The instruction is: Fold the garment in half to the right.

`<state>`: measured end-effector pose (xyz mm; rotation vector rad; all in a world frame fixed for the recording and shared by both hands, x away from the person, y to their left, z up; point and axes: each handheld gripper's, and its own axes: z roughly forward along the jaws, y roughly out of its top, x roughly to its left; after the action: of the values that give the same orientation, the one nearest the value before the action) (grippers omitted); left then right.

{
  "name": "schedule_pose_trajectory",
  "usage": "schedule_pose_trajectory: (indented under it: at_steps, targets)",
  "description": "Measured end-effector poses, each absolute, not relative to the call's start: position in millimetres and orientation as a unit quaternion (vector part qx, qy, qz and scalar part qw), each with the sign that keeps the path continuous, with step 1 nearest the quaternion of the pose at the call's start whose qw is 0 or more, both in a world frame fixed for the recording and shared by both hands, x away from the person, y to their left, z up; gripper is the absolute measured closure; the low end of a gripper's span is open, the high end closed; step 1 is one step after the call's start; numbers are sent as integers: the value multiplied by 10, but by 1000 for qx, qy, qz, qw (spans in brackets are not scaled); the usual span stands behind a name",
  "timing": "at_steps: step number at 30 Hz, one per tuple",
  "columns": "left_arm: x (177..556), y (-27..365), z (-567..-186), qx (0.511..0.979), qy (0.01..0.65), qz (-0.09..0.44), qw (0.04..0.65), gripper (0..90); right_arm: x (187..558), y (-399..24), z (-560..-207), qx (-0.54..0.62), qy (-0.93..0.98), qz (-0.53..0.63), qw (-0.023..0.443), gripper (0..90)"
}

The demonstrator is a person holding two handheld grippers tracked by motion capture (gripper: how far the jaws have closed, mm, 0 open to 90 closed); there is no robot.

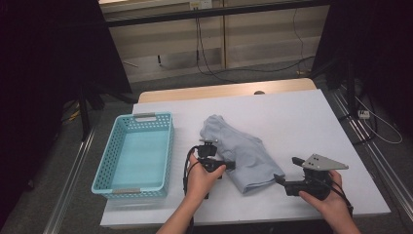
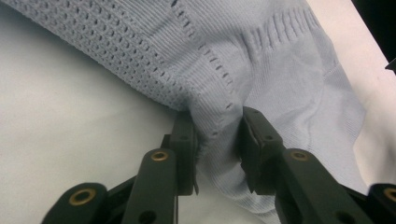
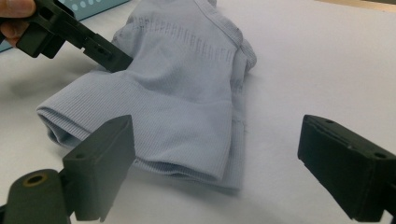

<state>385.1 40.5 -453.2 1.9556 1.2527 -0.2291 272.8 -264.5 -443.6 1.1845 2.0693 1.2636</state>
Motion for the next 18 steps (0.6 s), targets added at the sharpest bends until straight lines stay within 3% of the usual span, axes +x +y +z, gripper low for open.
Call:
schedule_pose_trajectory:
  at_steps: [12,18]
  targets:
    - [3940,604,-4368,767,502,-133,377,737,2718,-2669,-4424,428,746,459,221,106]
    - [4001,817,-4254,772,512,-117,359,730,2721,-2669,-4423,428,746,459,222,106]
